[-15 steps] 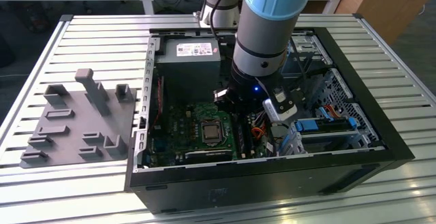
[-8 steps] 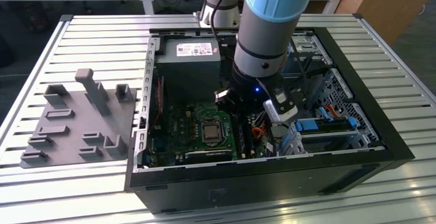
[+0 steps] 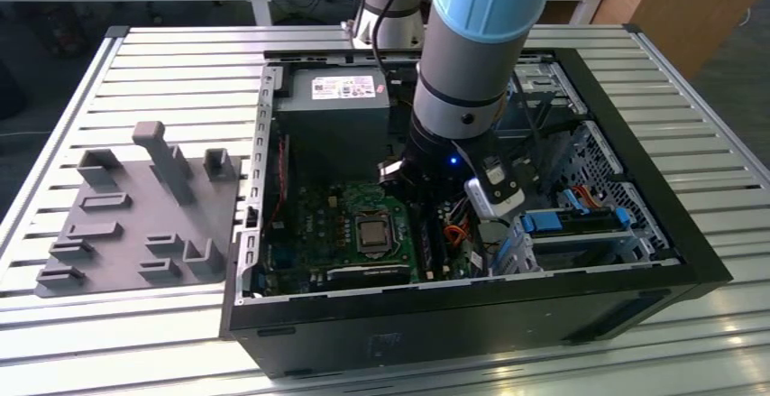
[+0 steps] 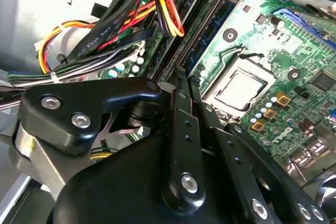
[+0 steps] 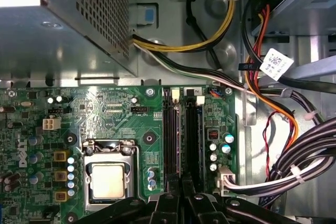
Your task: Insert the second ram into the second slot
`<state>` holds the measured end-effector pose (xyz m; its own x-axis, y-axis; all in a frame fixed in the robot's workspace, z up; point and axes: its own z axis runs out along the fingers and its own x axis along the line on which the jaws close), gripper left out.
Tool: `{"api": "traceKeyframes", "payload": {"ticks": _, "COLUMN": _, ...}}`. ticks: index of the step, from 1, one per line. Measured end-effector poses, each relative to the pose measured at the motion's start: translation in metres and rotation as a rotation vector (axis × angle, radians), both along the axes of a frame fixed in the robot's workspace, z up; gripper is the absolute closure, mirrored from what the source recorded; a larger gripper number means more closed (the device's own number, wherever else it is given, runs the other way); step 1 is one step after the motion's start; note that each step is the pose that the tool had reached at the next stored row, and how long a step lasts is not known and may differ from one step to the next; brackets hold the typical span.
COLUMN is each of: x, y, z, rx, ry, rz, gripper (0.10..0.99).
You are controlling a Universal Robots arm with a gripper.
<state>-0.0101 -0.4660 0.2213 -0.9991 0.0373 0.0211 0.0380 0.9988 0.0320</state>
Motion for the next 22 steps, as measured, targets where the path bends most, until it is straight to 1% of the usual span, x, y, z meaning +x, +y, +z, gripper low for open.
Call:
{"api": "traceKeyframes", "payload": {"ticks": 3, "x": 0.0, "y": -0.0001, "z": 0.0, "rx": -0.003, "ry": 0.0023, "rz": 0.0, "gripper": 0.953}}
{"api": "traceKeyframes", "payload": {"ticks": 7, "x": 0.0, "y": 0.0, "z": 0.0, "rx": -0.003, "ry": 0.0046, "rz": 0.0, "gripper": 0.953}}
{"api": "traceKeyframes", "payload": {"ticks": 16, "x": 0.0, "y": 0.0, "z": -0.0009, "rx": -0.003, "ry": 0.0044, "rz": 0.0, "gripper": 0.953}}
{"api": "traceKeyframes", "payload": {"ticks": 22, "x": -0.0006, "y": 0.0001, "z": -0.0025, "rx": -0.003, "ry": 0.0045, "rz": 0.013, "gripper": 0.953}}
